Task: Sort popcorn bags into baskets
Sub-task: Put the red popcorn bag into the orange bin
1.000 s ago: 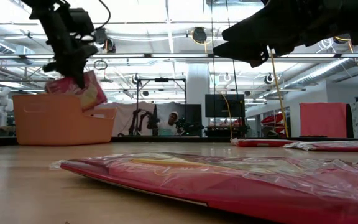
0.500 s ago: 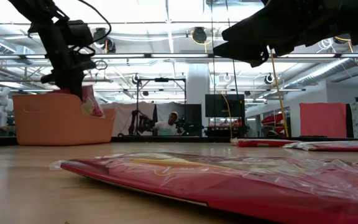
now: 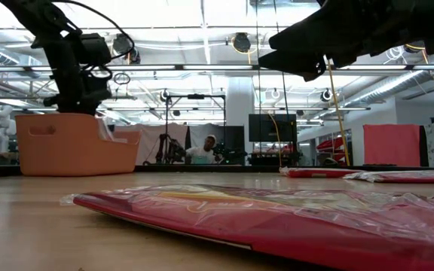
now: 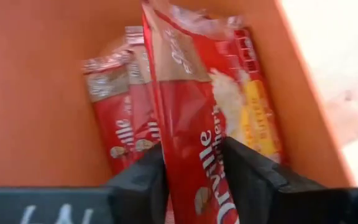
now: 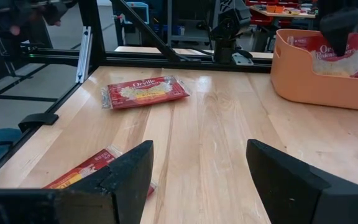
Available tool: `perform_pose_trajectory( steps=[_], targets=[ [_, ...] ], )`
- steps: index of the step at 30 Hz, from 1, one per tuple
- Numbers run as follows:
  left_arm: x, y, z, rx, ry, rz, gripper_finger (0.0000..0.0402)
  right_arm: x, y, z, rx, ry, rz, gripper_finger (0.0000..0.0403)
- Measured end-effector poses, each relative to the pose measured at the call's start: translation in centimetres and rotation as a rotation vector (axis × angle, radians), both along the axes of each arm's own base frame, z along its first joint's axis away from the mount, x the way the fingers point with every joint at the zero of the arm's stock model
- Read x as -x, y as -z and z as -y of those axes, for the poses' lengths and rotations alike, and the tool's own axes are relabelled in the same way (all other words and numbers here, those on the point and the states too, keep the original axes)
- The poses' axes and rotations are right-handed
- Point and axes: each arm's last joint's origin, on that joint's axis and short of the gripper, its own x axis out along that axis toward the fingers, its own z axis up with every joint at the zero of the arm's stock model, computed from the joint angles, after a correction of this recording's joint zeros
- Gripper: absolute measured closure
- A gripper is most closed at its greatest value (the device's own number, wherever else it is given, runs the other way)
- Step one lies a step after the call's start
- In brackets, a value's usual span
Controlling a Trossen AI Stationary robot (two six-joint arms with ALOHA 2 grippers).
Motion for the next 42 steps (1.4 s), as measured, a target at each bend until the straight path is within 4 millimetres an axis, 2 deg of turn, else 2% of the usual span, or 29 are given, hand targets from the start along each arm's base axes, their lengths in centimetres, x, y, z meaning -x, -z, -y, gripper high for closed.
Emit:
perform_pose_trajectory(
  steps=[6,11,18,24,30,33,39,42],
  targets=[
    [0.1,0.0,0.0,-0.056,-0.079,-0.063,0.0203,0.0,0.0,0.0,0.0,0.0,0.0,0.0151],
    [-0.2,-0.1,0.2,-0.061,-0.086,-0.063,0.0179,0.0,0.0,0.0,0.001,0.0,0.0,0.0151],
    [-1.5,-0.5,0.8,-0.022,-0.04,0.101,0.0191,0.0,0.0,0.0,0.008,-0.001,0.0,0.0151],
    [-3.4,-2.7,2.5,-0.136,0.073,0.304,0.0218,0.0,0.2,0.0,0.017,0.0,-0.016,0.0151],
    [-5.1,-5.2,6.0,-0.211,0.243,0.501,0.0237,0.0,0.3,0.2,0.03,0.035,-0.024,0.0151],
    [-6.2,-6.0,8.5,-0.224,0.406,0.572,0.0244,0.0,0.3,0.3,0.041,0.071,-0.028,0.0151],
    [-8.3,-6.8,13.6,-0.218,0.64,0.686,0.0245,0.2,0.8,0.4,0.054,0.086,-0.079,0.0151],
    [-9.4,-6.4,16.6,-0.243,0.735,0.675,0.0245,0.3,1.2,0.4,0.053,0.091,-0.118,0.0151]
  ],
)
